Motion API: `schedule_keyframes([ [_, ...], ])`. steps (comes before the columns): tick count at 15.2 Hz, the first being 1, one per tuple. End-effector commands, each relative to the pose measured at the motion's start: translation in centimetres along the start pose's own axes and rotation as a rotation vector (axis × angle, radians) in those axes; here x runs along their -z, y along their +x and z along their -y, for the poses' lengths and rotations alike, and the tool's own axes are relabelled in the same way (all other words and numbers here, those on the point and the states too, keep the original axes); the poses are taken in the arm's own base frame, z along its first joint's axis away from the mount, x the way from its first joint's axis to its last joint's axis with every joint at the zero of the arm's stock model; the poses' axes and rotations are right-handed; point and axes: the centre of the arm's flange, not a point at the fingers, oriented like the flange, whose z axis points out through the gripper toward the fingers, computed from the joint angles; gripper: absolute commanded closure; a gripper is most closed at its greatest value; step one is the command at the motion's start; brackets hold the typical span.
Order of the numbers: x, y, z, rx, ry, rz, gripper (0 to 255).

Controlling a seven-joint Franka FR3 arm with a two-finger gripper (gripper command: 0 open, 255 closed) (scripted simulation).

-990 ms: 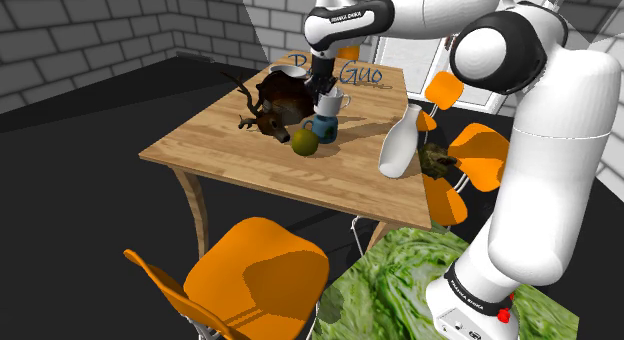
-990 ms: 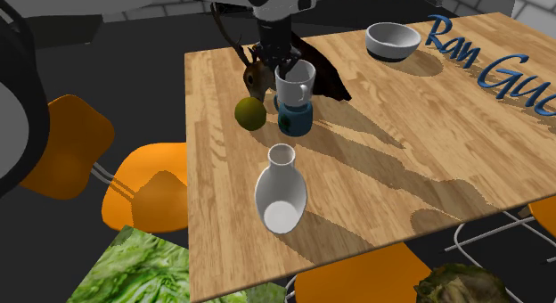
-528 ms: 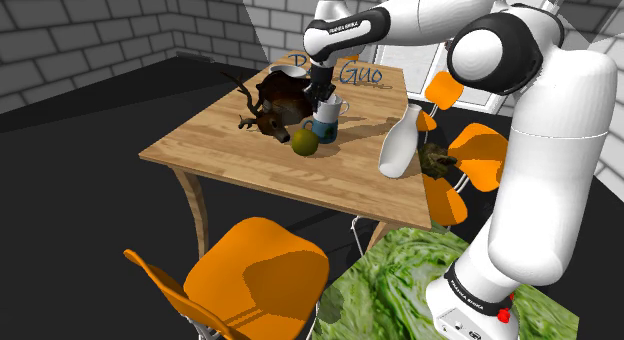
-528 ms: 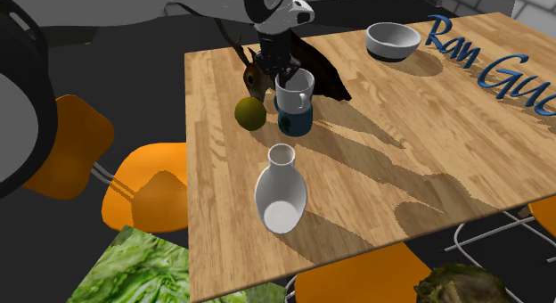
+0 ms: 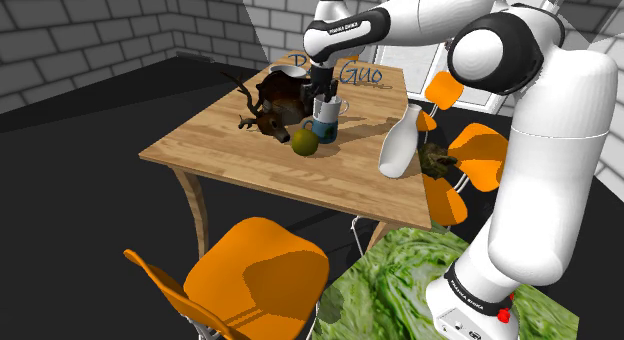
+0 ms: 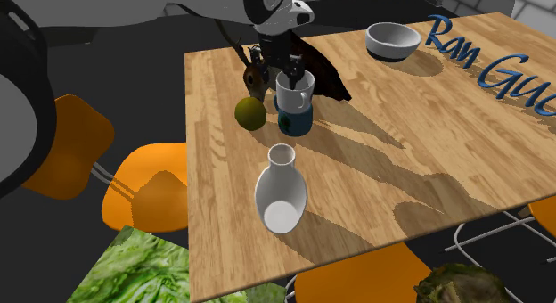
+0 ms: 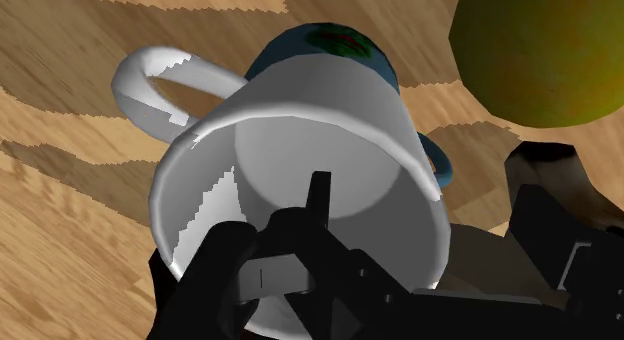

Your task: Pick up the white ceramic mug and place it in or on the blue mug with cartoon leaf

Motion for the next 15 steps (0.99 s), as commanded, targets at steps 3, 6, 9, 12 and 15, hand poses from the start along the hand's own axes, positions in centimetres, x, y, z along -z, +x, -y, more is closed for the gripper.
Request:
schedule_keyframes([
  [3,-0.1,0.1,0.0,0.000,0.000,0.001,0],
  [6,3.9,0.1,0.0,0.000,0.000,0.001,0],
  [9,4.9,0.1,0.0,0.000,0.000,0.001,0],
  [12,4.9,0.1,0.0,0.000,0.000,0.001,0],
  [15,4.9,0.1,0.0,0.000,0.000,0.001,0],
])
